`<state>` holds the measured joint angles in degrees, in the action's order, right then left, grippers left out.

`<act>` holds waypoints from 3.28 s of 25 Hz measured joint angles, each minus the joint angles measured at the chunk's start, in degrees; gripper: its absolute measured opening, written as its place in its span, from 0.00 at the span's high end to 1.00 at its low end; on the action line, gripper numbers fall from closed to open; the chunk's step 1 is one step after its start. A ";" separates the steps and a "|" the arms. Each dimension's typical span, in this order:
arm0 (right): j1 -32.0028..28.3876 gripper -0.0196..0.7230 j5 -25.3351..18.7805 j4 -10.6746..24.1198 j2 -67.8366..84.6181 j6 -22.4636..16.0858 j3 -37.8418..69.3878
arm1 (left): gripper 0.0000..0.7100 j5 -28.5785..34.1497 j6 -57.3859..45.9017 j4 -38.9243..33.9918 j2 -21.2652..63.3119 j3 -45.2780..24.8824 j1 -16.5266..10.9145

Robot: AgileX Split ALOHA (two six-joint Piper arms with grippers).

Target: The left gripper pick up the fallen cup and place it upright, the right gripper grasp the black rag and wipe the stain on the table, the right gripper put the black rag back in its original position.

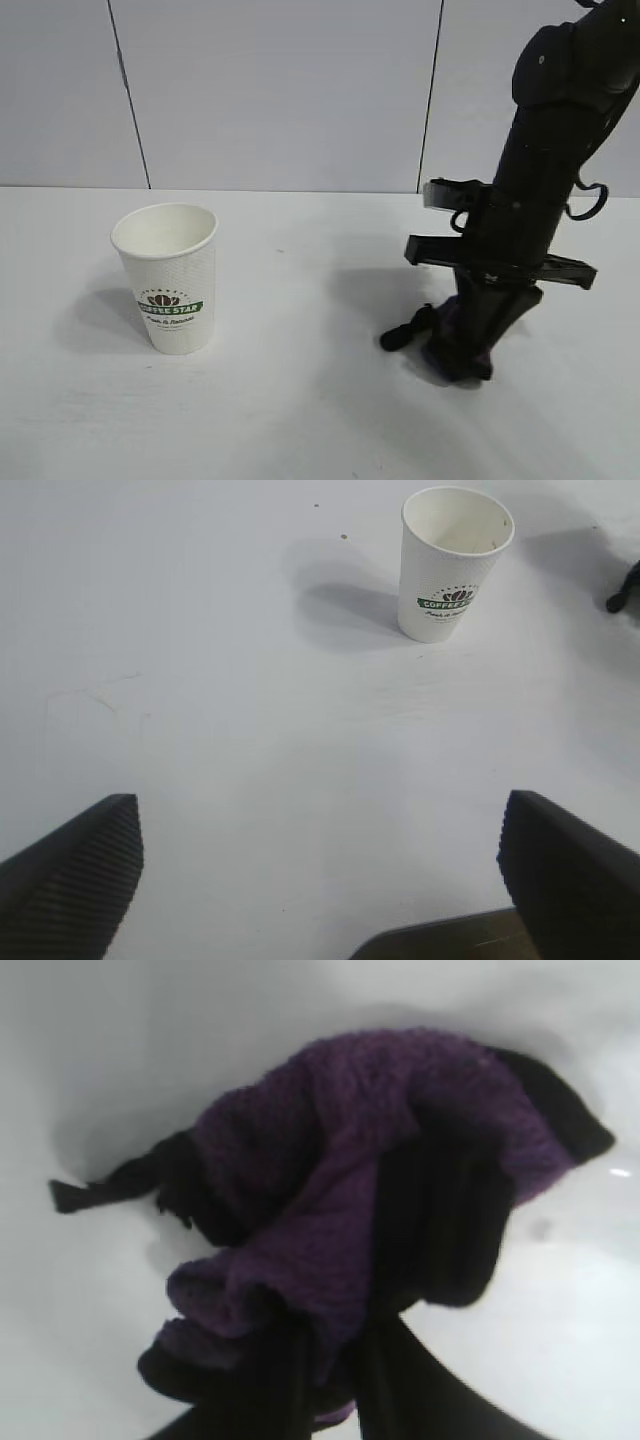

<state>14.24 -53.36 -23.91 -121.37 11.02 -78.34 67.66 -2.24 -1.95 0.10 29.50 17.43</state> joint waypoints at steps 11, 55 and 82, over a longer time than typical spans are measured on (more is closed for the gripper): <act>9.13 0.90 21.41 5.56 -0.19 -6.07 -0.06 | 0.02 -0.25 0.00 0.00 0.00 0.00 0.00; 0.99 0.29 -0.61 14.76 5.46 -12.47 -0.67 | 0.02 -0.39 0.00 0.00 0.00 0.00 0.00; 0.99 0.37 -17.75 69.94 62.86 -30.64 -0.27 | 0.02 -0.39 0.00 0.00 0.00 0.00 0.00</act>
<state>15.22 -71.12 46.03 -58.50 -19.63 -78.60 67.28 -2.24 -1.95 0.10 29.50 17.43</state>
